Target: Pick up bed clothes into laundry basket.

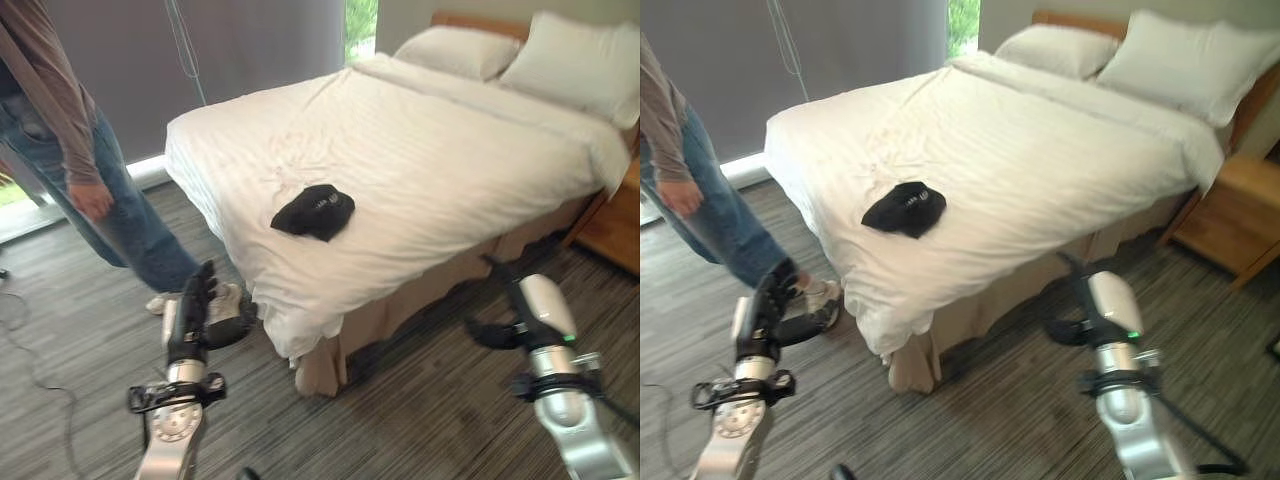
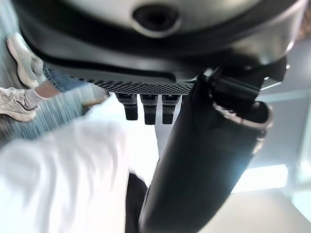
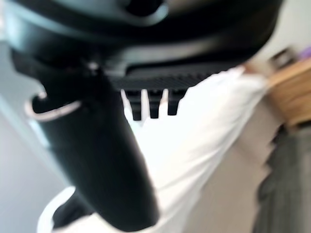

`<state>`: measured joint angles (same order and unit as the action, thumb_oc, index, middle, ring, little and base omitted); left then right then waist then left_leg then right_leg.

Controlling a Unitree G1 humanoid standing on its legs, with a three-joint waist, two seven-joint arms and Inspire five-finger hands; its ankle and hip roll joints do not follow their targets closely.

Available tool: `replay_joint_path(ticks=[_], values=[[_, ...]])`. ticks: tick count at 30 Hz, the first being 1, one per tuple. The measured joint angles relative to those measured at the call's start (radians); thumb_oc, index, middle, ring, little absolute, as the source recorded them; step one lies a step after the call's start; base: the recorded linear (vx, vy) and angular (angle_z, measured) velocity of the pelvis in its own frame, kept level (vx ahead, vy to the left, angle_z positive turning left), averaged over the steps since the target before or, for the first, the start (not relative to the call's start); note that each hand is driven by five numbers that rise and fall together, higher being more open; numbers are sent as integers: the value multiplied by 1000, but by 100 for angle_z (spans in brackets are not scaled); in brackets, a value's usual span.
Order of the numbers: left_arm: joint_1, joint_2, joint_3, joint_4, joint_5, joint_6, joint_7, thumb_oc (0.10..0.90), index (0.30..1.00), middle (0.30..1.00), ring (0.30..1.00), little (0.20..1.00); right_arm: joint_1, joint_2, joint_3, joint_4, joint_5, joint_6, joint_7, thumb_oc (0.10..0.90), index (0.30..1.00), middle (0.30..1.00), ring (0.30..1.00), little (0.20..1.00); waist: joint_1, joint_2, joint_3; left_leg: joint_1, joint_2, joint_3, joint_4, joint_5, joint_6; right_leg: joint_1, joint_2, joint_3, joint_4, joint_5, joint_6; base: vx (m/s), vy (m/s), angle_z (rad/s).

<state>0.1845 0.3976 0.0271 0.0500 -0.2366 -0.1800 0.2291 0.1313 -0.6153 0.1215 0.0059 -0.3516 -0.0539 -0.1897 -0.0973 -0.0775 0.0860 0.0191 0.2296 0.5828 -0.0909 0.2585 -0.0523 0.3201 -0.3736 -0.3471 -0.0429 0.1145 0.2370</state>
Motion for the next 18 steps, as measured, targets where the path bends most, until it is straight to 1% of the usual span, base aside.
replay_joint_path(ticks=[1,2,3,4,5,6,7,8,9,10,11,12,13,14,15,16,17,18], values=[[0,29,3,8,0,0,1,800,900,900,900,900,-20,21,25,25,-16,-16,1,800,900,900,900,900,11,-11,-8,1,-3,-11,0,-17,23,-8,-3,-2,-7,-22,27,364,265,20],[-9,41,2,25,-1,0,2,800,900,900,900,900,-53,18,50,63,-25,-26,-3,800,900,900,900,900,21,-17,-12,6,-10,-21,0,-33,28,-10,6,2,-26,1,15,297,285,28],[-39,67,-19,68,-6,6,-1,800,900,900,900,900,-126,9,84,149,-47,-22,-2,800,900,900,900,900,34,-26,-18,19,-33,-33,-1,-47,38,-31,-6,8,-27,13,24,187,202,36],[-41,85,-28,72,-9,11,-1,800,900,900,900,900,-162,8,91,193,-56,-14,-7,800,900,900,900,900,36,-37,-23,23,-56,-40,-1,-56,33,-49,-10,13,-12,66,4,260,216,33],[-37,98,-42,75,-13,12,-9,800,900,900,900,900,-218,1,91,264,-60,9,-13,800,900,900,900,900,56,-40,-32,35,-76,-39,-5,-70,26,-74,-32,-13,34,120,16,177,126,19],[-39,98,-53,75,-17,12,-9,800,900,900,900,900,-254,-12,85,322,-60,16,-25,800,900,900,900,900,65,-22,-30,34,-84,-37,-5,-86,18,-90,-33,4,56,138,5,342,191,15],[-59,98,-82,86,-19,12,-13,800,900,900,900,900,-301,-51,98,405,-58,28,-39,800,900,900,900,900,68,9,-27,22,-77,-50,-6,-96,28,-130,-41,22,124,155,15,244,132,25],[-81,93,-108,87,-21,8,-21,800,900,900,900,900,-316,-93,97,446,-52,43,-43,800,900,900,900,900,72,31,-11,17,-75,-65,-7,-103,41,-201,-56,60,240,112,42,327,160,35],[-88,90,-115,89,-22,8,-21,800,900,900,900,900,-318,-109,96,460,-51,51,-46,800,900,900,900,900,69,43,-7,9,-69,-69,-6,-93,54,-218,-49,82,229,53,29,259,109,36],[-98,92,-115,91,-31,7,-28,800,900,900,900,900,-322,-132,96,463,-36,64,-51,800,900,900,900,900,52,44,9,-1,-65,-85,-7,-98,59,-259,-15,96,120,6,40,263,70,37],[-113,97,-111,106,-38,7,-28,800,900,900,900,900,-331,-139,95,463,-29,65,-58,800,900,900,900,900,33,42,33,-5,-55,-103,-6,-94,60,-265,42,99,-27,23,21,280,52,31],[-118,98,-104,112,-38,7,-29,800,900,900,900,900,-342,-138,96,465,-25,64,-60,800,900,900,900,900,25,39,52,-4,-46,-106,-6,-94,59,-288,78,108,-64,35,12,272,36,37],[-125,104,-102,130,-38,10,-33,800,900,900,900,900,-349,-139,95,465,-17,65,-65,800,900,900,900,900,6,24,84,5,-36,-115,-6,-92,44,-314,154,105,-65,66,-5,271,21,54],[-119,117,-105,135,-37,11,-51,800,900,900,900,900,-341,-138,97,468,-15,69,-65,800,900,900,900,900,-13,-19,80,16,-56,-114,-7,-87,8,-306,161,103,-63,41,7,273,-4,72],[-117,113,-105,147,-35,7,-65,800,900,900,900,900,-340,-143,94,476,-16,70,-66,800,900,900,900,900,-25,-46,78,27,-78,-109,-7,-78,-12,-294,148,111,-61,27,-112,191,-9,57],[-116,72,-112,173,-37,11,-69,800,900,900,900,900,-355,-145,75,503,-16,73,-69,800,900,900,900,900,-26,-26,81,33,-74,-101,4,-71,-25,-294,154,101,-60,10,-87,181,-29,12],[-110,40,-132,186,-36,20,-76,800,900,900,900,900,-393,-169,62,519,-15,86,-80,800,900,900,900,900,-26,-4,96,25,-71,-91,41,-115,-49,-292,154,107,-60,4,-69,259,-69,5],[-113,27,-135,187,-35,22,-86,800,900,900,900,900,-398,-185,58,519,-16,86,-81,800,900,900,900,900,-38,27,99,31,-62,-101,7,-111,-46,-287,172,107,-59,6,-70,251,-146,12]])
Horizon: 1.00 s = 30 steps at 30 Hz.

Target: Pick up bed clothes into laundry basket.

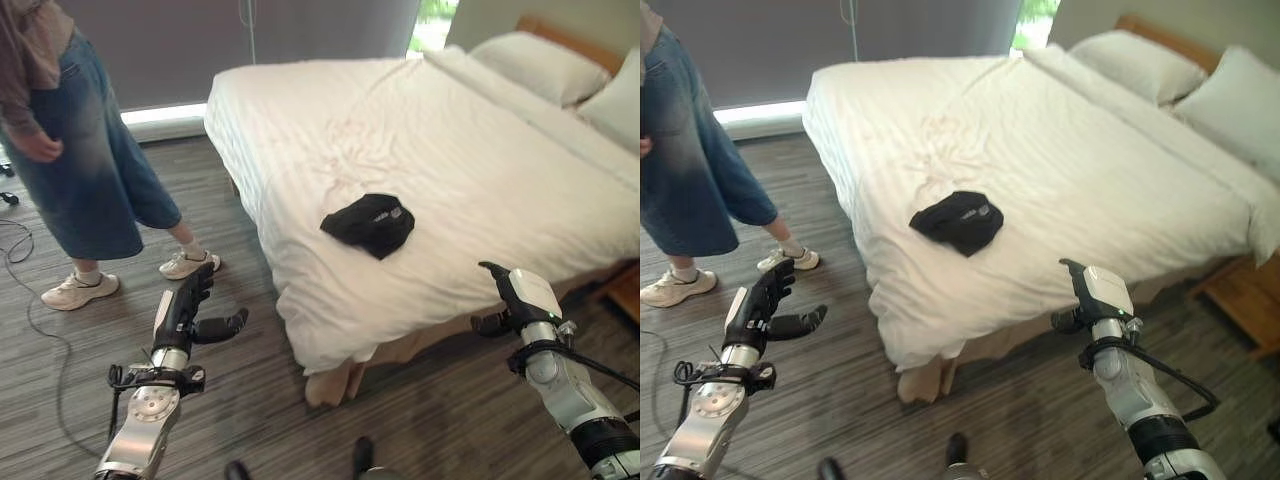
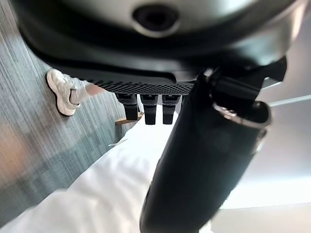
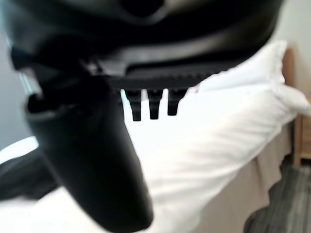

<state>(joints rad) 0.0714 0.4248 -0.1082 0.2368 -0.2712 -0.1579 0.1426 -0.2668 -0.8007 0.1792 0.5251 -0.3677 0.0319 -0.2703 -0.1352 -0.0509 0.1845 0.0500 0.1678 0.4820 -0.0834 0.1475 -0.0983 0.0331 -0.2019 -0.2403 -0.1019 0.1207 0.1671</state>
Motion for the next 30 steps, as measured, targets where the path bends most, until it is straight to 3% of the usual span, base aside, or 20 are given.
replay_joint_path(ticks=[2,3,4,5,6,7,8,10,12,18,24,30], values=[[-10,-12,-4,1,3,-3,-9,800,900,900,900,900,-1,-17,10,14,0,3,2,800,900,900,900,900,-7,9,18,11,-6,-32,-14,0,3,-11,8,6,70,-5,-32,201,-163,38],[-16,-7,-11,2,11,-1,-19,800,900,900,900,900,1,-31,15,18,-1,3,6,800,900,900,900,900,-26,27,32,26,11,-71,-14,4,16,-28,4,20,175,-47,-19,229,-123,59],[-31,-5,-15,2,21,-1,-22,800,900,900,900,900,-8,-57,20,17,-3,-1,6,800,900,900,900,900,-40,55,49,30,28,-104,-14,0,32,-73,5,40,273,-123,30,216,-123,65],[-36,7,-15,0,25,-2,-22,800,900,900,900,900,-20,-61,22,15,-2,-1,6,800,900,900,900,900,-42,59,50,27,29,-110,-12,0,32,-82,14,69,240,-139,42,201,-155,54],[-54,40,-4,-1,38,-5,-21,800,900,900,900,900,-41,-63,23,8,-2,-3,5,800,900,900,900,900,-43,33,47,15,11,-122,-15,-2,25,-49,15,89,75,-89,28,126,-108,51],[-68,46,3,8,39,-6,-21,800,900,900,900,900,-52,-64,22,9,-2,-2,5,800,900,900,900,900,-54,22,47,6,1,-143,-15,-6,16,-19,16,96,25,-21,2,237,-162,71],[-85,42,2,22,39,-6,-19,800,900,900,900,900,-63,-69,15,10,-2,-2,5,800,900,900,900,900,-57,26,48,8,5,-150,-16,-7,15,-1,18,97,1,5,-10,241,-132,76],[-59,28,-10,23,39,-5,-22,800,900,900,900,900,-111,-87,42,8,-2,-1,8,800,900,900,900,900,-50,65,49,32,21,-148,-15,-4,16,37,38,54,9,4,-35,247,-160,42],[-35,11,-13,22,40,-5,-23,800,900,900,900,900,-161,-89,55,7,-2,-10,8,800,900,900,900,900,-35,95,36,36,23,-160,-11,8,-1,50,46,51,8,-8,-32,167,-134,13],[-34,19,-9,30,42,-5,-20,800,900,900,900,900,-247,-89,96,-18,-2,-26,7,800,900,900,900,900,-17,100,34,12,14,-186,-10,14,-17,43,37,30,8,-11,-28,87,-109,13],[-28,19,-12,31,41,-5,-19,800,900,900,900,900,-309,-89,143,-24,-1,-31,7,800,900,900,900,900,-14,111,29,-58,35,-195,-15,14,-18,-17,53,21,7,-2,-41,46,-86,6],[-7,12,-17,31,41,-6,-18,800,900,900,900,900,-348,-90,170,-23,3,-30,4,800,900,900,900,900,-13,136,29,-84,42,-192,-14,25,-15,-47,63,21,8,4,-48,17,-73,-3]])
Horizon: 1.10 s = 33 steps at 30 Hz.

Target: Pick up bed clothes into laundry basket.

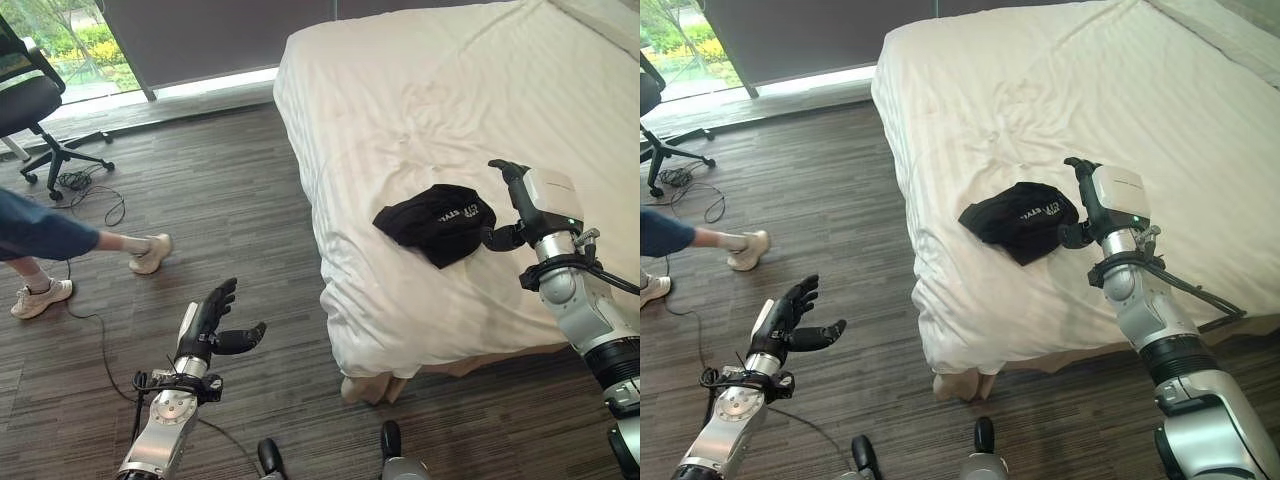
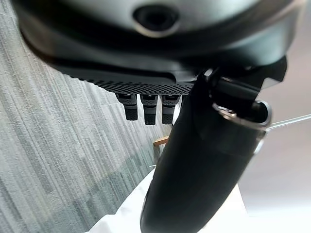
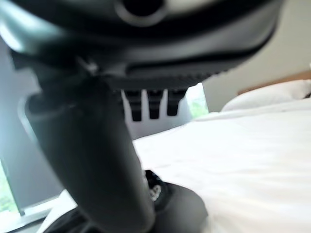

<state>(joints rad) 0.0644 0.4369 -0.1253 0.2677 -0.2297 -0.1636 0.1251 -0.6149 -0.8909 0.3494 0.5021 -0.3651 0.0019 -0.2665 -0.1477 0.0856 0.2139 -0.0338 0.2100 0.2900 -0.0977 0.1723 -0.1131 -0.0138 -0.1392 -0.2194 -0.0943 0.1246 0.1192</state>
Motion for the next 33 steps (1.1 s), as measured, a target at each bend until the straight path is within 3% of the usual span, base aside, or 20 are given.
replay_joint_path(ticks=[8,12,15,20,21,22,23,28,33], values=[[7,-7,-1,0,0,-2,4,800,900,900,900,900,-65,-2,37,67,7,5,-4,800,900,900,900,900,24,46,18,-66,9,-13,5,33,-12,-54,9,-23,0,8,-10,-4,-63,5],[6,-15,-2,0,0,-3,18,800,900,900,900,900,-116,-6,37,82,18,9,-16,800,900,900,900,900,37,69,34,-123,26,10,0,14,1,-95,17,-52,1,18,-23,-18,-83,16],[2,-18,-14,0,0,-5,21,800,900,900,900,900,-131,-14,38,87,23,9,-27,800,900,900,900,900,36,77,52,-144,29,34,3,7,13,-106,12,-72,0,18,-24,62,-51,22],[-6,-19,-26,3,-1,-7,31,800,900,900,900,900,-176,-14,61,174,41,9,-45,800,900,900,900,900,56,84,68,-168,25,31,7,59,-6,-124,9,-75,1,13,-17,-6,-51,6],[-11,-19,-27,9,-2,-7,39,800,900,900,900,900,-184,-14,65,184,48,7,-47,664,695,695,695,695,56,84,69,-179,22,30,7,69,-6,-133,7,-75,1,13,-17,-1,-36,6],[-16,-19,-28,12,-2,-7,42,800,900,900,900,900,-190,-14,66,195,58,6,-47,664,695,695,695,695,58,84,69,-185,20,31,7,72,-3,-137,5,-75,1,13,-17,-2,-24,5],[-21,-19,-29,17,-2,-7,42,800,900,900,900,900,-192,-13,66,200,71,6,-47,400,300,300,300,300,59,84,69,-185,18,34,7,74,-2,-138,3,-75,1,13,-16,0,0,0],[-53,-19,-30,43,-2,-8,43,800,900,900,900,900,-192,-10,66,238,108,-4,-47,400,300,300,300,300,55,87,70,-185,22,36,7,76,-4,-140,6,-74,0,9,-11,0,0,0],[-67,-19,-32,37,-3,-9,41,800,900,900,900,900,-218,-12,65,263,111,0,-55,400,300,300,300,300,47,113,84,-177,37,46,4,59,-16,-136,17,-75,0,16,-19,43,42,-4]])
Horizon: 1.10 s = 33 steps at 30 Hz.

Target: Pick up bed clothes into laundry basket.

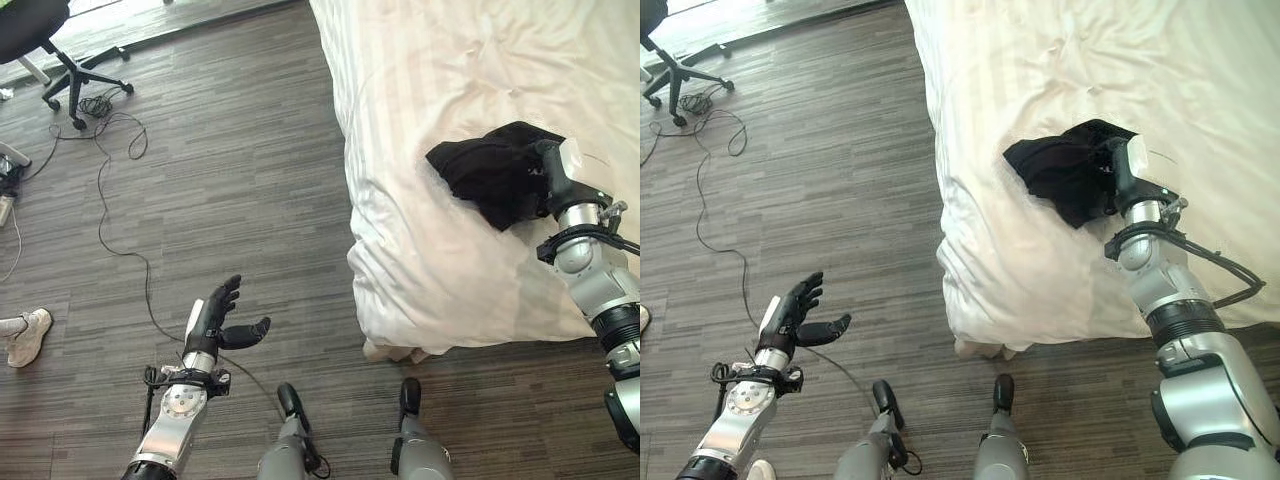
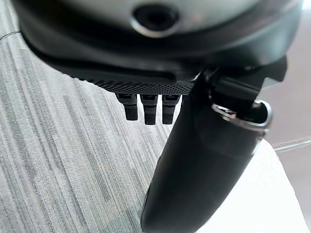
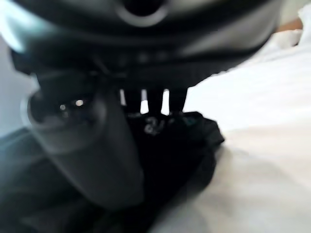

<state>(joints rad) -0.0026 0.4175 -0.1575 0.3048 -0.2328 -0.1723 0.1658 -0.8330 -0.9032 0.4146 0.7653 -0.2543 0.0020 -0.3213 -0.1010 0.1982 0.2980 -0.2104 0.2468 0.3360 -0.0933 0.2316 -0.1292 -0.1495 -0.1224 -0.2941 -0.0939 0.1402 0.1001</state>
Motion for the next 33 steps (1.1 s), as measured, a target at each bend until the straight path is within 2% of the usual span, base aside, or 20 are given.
replay_joint_path(ticks=[6,8,12,13,14,15,16,17,18,21,22,24,25,26,27,29,30,31,32,33], values=[[9,-1,-2,-30,-1,2,-10,800,900,900,900,900,81,-40,-72,-117,0,18,3,400,300,300,300,300,-30,-6,19,75,-23,12,2,4,6,73,-23,14,1,-5,8,64,37,2],[29,-1,15,-76,-1,2,-27,800,900,900,900,900,239,-78,-221,-291,-1,19,-2,400,300,300,300,300,-45,-21,27,132,-36,12,2,-5,10,130,-33,16,1,-16,22,11,33,5],[26,-6,60,-88,-1,3,-28,800,900,900,900,900,386,-74,-413,-454,2,17,-23,400,300,300,300,300,-77,-50,35,155,-31,14,4,-9,2,143,-30,32,0,-21,23,29,59,-14],[32,-16,97,-89,-2,3,-28,800,900,900,900,900,492,-39,-518,-545,4,13,-33,400,300,300,300,300,-72,-100,41,164,-30,-12,39,-24,-26,138,-36,66,0,-30,18,19,33,-56],[44,-15,124,-87,-2,3,-23,800,900,900,900,900,530,-18,-543,-580,4,9,-35,400,300,300,300,300,-60,-123,35,161,-32,-46,79,-43,-46,141,-52,93,1,-28,12,94,105,-102],[51,-12,143,-72,-3,8,-18,800,900,900,900,900,551,-18,-548,-584,4,5,-45,400,300,300,300,300,-73,-165,35,172,-34,-66,113,-58,-64,134,-51,131,1,-21,30,154,148,-111],[63,-36,168,-81,-3,15,-3,800,900,900,900,900,585,12,-588,-597,9,6,-50,400,300,300,300,300,-70,-189,29,201,-68,-225,144,-193,-35,133,-40,193,15,-3,19,136,190,-152],[71,-54,168,-74,-4,15,10,800,900,900,900,900,605,24,-592,-596,25,7,-59,400,300,300,300,300,-55,-227,12,253,-118,-343,106,-254,-27,106,-33,269,13,5,20,48,163,-183],[69,-51,169,-64,-4,22,26,800,900,900,900,900,636,27,-586,-597,44,0,-60,400,300,300,300,300,-41,-283,-8,295,-160,-401,67,-278,-4,91,-42,350,3,23,34,-15,189,-172],[37,-46,150,-22,-5,28,42,800,900,900,900,900,743,41,-622,-578,52,-13,-59,400,300,300,300,300,-66,-376,-41,350,-192,-365,51,-269,18,97,-55,410,4,42,53,-69,183,-72],[34,-55,124,-39,-13,49,37,800,900,900,900,900,886,93,-757,-635,49,-32,-52,400,300,300,300,300,-77,-392,-54,372,-186,-343,36,-269,18,120,-57,407,3,43,54,-8,174,-18],[85,-59,119,-69,-23,48,33,800,900,900,900,900,1000,140,-854,-671,45,-32,-61,400,300,300,300,300,-99,-389,-97,424,-184,-316,-2,-268,23,136,-49,409,4,40,58,-120,237,-38],[98,-61,106,-71,-22,49,33,800,900,900,900,900,1017,141,-870,-669,44,-24,-68,400,300,300,300,300,-137,-398,-120,445,-196,-289,9,-282,21,133,-47,421,5,46,65,-287,297,-68],[102,-42,109,-69,-23,49,40,800,900,900,900,900,1011,148,-876,-666,40,-29,-86,400,300,300,300,300,-137,-391,-128,444,-198,-260,18,-283,27,130,-53,435,12,54,77,-276,150,-90],[96,-36,97,-72,-20,50,28,800,900,900,900,900,1022,151,-881,-661,37,-19,-95,400,300,300,300,300,-163,-380,-143,445,-214,-223,35,-300,41,100,-46,454,19,85,87,-357,199,-96],[79,-27,109,-89,-19,48,17,800,900,900,900,900,999,160,-858,-665,24,-18,-99,400,300,300,300,300,-170,-356,-145,418,-227,-145,72,-329,60,38,-38,461,18,165,156,-313,96,-126],[60,-12,114,-90,-15,47,12,800,900,900,900,900,1011,166,-842,-664,15,-13,-98,400,300,300,300,300,-168,-377,-147,420,-256,-100,86,-338,68,29,-65,390,2,73,158,-322,75,-131],[52,-15,116,-87,-9,47,10,800,900,900,900,900,998,177,-840,-658,1,-9,-98,400,300,300,300,300,-161,-368,-137,417,-265,-56,112,-338,84,15,-74,319,-6,-16,55,-316,68,-169],[43,-41,118,-89,1,48,3,800,900,900,900,900,962,185,-844,-658,-11,3,-101,400,300,300,300,300,-151,-254,-102,379,-179,-1,120,-356,116,-41,-68,123,49,-136,112,-188,40,-149],[42,-57,117,-90,1,49,-2,800,900,900,900,900,966,185,-845,-659,-14,10,-102,400,300,300,300,300,-159,-220,-94,381,-160,21,94,-335,127,-52,-65,50,89,-94,63,-208,64,-146]])
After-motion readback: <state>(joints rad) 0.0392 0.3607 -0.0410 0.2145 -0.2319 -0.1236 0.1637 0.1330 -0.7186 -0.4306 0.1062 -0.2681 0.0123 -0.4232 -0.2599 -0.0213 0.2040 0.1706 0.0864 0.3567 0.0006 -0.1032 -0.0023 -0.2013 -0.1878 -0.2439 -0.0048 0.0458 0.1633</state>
